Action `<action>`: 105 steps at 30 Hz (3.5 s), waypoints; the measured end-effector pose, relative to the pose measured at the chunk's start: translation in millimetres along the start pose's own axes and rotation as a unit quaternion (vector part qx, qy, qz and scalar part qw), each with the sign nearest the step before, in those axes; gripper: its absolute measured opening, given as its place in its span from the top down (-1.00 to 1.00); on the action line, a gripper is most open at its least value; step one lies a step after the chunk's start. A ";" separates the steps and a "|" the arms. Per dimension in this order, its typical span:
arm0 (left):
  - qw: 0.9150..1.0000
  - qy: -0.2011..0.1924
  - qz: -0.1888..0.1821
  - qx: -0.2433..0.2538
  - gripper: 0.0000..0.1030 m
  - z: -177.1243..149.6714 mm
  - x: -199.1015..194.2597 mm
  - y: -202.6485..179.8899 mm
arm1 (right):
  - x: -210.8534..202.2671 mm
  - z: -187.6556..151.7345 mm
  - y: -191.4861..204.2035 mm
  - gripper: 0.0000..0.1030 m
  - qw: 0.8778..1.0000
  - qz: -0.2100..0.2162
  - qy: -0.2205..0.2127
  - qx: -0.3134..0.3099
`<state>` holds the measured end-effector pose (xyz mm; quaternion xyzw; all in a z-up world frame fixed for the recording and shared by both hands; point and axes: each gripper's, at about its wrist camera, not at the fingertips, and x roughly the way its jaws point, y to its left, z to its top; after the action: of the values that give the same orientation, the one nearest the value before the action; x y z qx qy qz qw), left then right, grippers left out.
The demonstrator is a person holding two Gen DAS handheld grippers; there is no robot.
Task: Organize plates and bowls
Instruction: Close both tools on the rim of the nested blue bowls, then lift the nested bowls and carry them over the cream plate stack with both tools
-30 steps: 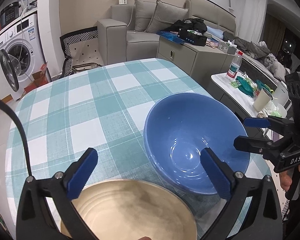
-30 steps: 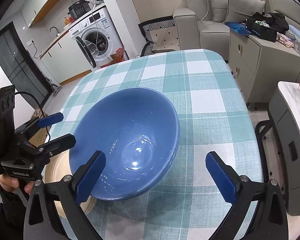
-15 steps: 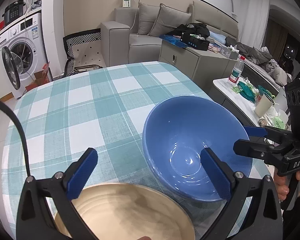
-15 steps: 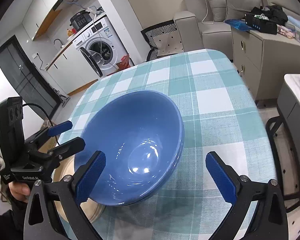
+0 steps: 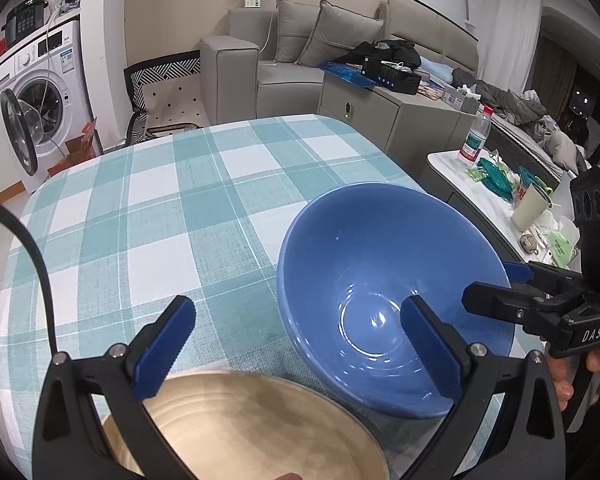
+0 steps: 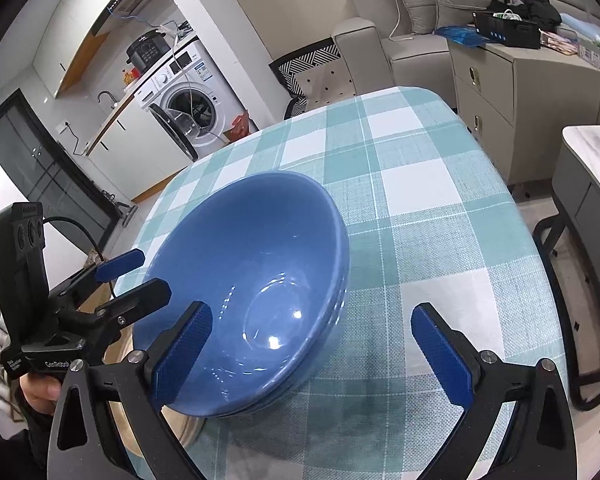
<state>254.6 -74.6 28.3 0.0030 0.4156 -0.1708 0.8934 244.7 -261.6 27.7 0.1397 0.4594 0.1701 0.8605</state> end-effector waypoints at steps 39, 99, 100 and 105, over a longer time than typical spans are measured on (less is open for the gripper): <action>0.997 0.041 -0.058 -0.035 0.36 -9.9 11.5 3.5 | 9.2 0.9 -1.5 -0.20 0.998 0.037 0.003 0.043; 0.999 -0.021 0.011 -0.040 0.40 -9.1 -78.5 9.7 | -38.9 8.0 74.2 0.02 1.000 0.015 -0.004 -0.009; 0.999 -0.022 0.013 -0.042 0.40 -10.2 -81.4 11.0 | -39.6 7.0 78.1 0.02 1.000 0.017 -0.002 -0.013; 0.998 -0.024 0.027 -0.049 0.40 -20.1 -96.4 19.5 | -38.4 2.4 96.5 0.02 0.999 0.026 0.003 -0.029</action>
<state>188.2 -24.1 84.1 -0.0336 0.4013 -0.1262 0.9066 210.9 -190.8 95.9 0.1257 0.4534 0.2062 0.8580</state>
